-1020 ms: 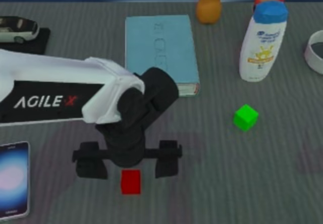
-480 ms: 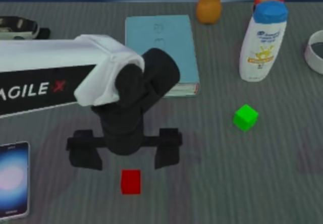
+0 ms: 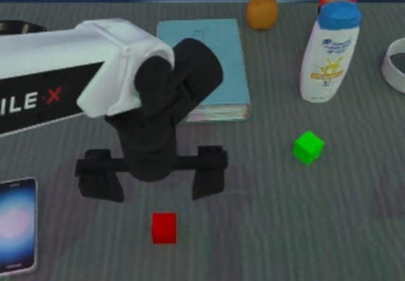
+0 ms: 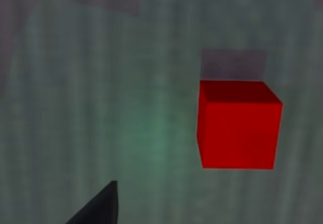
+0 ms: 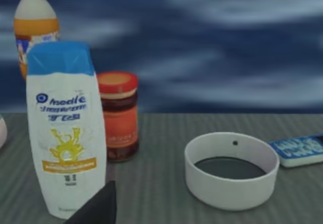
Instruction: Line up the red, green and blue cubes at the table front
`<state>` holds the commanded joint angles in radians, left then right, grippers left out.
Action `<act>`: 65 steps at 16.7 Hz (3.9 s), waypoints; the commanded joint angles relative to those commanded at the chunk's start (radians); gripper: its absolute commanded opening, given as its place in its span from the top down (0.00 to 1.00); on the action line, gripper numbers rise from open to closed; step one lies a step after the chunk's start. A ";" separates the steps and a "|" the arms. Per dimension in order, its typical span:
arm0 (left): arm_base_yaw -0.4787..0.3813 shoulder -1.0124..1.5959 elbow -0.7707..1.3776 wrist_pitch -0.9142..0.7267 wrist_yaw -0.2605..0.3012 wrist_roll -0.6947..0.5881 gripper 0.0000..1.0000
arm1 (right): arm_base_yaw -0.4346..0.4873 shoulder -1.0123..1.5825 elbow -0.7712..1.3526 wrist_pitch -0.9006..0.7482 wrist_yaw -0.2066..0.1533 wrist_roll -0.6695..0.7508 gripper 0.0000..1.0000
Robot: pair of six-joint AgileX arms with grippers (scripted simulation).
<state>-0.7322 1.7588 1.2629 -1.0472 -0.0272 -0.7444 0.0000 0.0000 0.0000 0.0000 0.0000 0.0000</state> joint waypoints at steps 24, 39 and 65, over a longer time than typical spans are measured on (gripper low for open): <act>0.706 -1.616 -1.192 0.935 0.013 0.619 0.00 | 0.371 1.954 1.547 -1.062 0.004 -0.290 0.00; 0.752 -1.759 -1.263 1.047 0.027 0.744 0.00 | 0.407 2.178 1.648 -1.040 0.003 -0.318 0.00; 0.752 -1.759 -1.263 1.047 0.027 0.744 0.00 | 0.410 2.237 1.551 -0.885 0.003 -0.315 1.00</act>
<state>0.0200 0.0000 0.0000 0.0000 0.0000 0.0000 0.4095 2.2367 1.5506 -0.8846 0.0034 -0.3155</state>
